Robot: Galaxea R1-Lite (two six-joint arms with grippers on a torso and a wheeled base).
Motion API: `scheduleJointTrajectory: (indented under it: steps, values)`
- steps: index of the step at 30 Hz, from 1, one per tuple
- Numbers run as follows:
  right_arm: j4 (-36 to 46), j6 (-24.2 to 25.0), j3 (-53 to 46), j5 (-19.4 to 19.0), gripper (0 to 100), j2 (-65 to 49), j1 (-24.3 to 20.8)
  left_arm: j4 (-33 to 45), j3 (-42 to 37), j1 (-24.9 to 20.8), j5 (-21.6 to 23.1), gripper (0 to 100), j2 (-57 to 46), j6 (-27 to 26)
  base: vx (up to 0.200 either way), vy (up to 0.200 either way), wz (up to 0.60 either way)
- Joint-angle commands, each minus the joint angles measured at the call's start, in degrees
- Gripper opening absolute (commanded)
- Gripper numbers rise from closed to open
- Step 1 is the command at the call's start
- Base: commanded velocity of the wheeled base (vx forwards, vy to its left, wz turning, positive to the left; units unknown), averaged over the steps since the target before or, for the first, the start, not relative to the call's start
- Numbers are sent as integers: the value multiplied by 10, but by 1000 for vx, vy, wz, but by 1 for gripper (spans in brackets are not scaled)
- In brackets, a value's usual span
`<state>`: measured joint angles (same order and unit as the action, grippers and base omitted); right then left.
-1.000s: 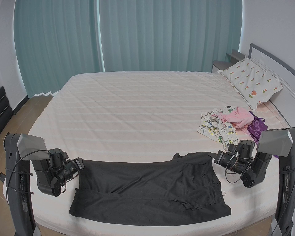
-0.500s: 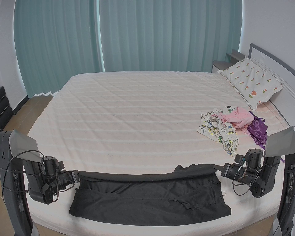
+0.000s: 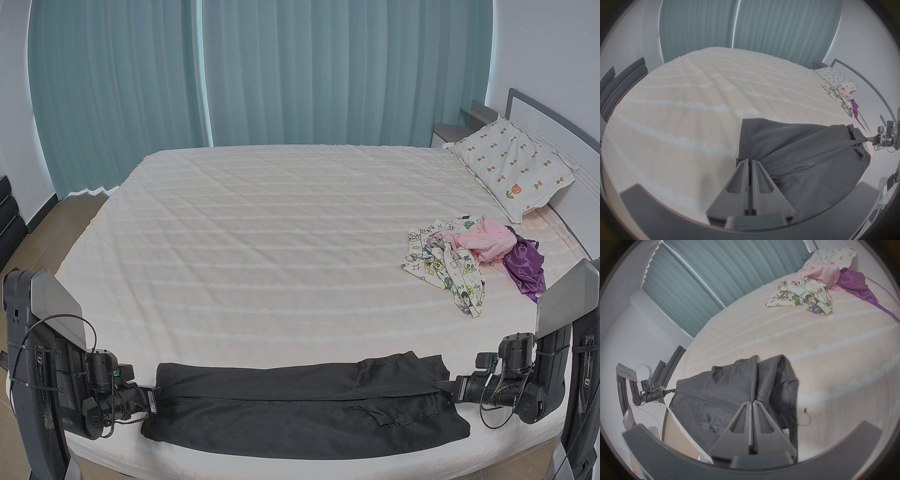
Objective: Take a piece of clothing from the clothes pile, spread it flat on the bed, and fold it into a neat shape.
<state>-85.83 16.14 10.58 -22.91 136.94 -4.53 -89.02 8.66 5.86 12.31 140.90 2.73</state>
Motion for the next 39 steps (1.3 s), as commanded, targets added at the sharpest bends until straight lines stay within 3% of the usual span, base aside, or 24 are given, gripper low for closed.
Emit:
scheduleJointTrajectory:
  steps: [1,2,3,5,6,10,15,21,23,29,39]
  values:
    - [0,-2,-12,0,0,16,0,-10,-8,0,0,0,20,0,0,0,0]
    - [-1,-2,-12,0,0,16,-1,-10,-10,0,0,0,20,-1,0,0,0]
    - [-2,-3,-13,0,0,18,-2,-10,-12,0,0,100,20,-1,0,0,0]
    - [-3,-3,-21,1,0,18,-6,-10,-14,0,0,100,21,-2,0,0,0]
    - [-5,-4,-24,1,100,21,-7,-10,-14,0,0,100,20,-1,0,0,0]
    - [-37,-2,-36,0,100,16,-4,-10,-14,6,0,100,17,5,0,0,0]
    - [-38,19,-26,-4,100,-34,11,-10,-20,45,20,100,-14,28,0,0,0]
    - [-37,69,39,-5,100,2,-18,-10,-12,64,77,100,-73,199,0,0,0]
    - [-37,79,65,-3,100,21,-33,-10,-11,64,85,100,-77,224,0,0,0]
    - [-21,107,109,4,100,47,-66,-10,-12,64,96,100,-70,231,0,0,0]
    - [-8,102,120,34,100,64,-66,-10,-12,65,96,100,-66,229,0,0,0]
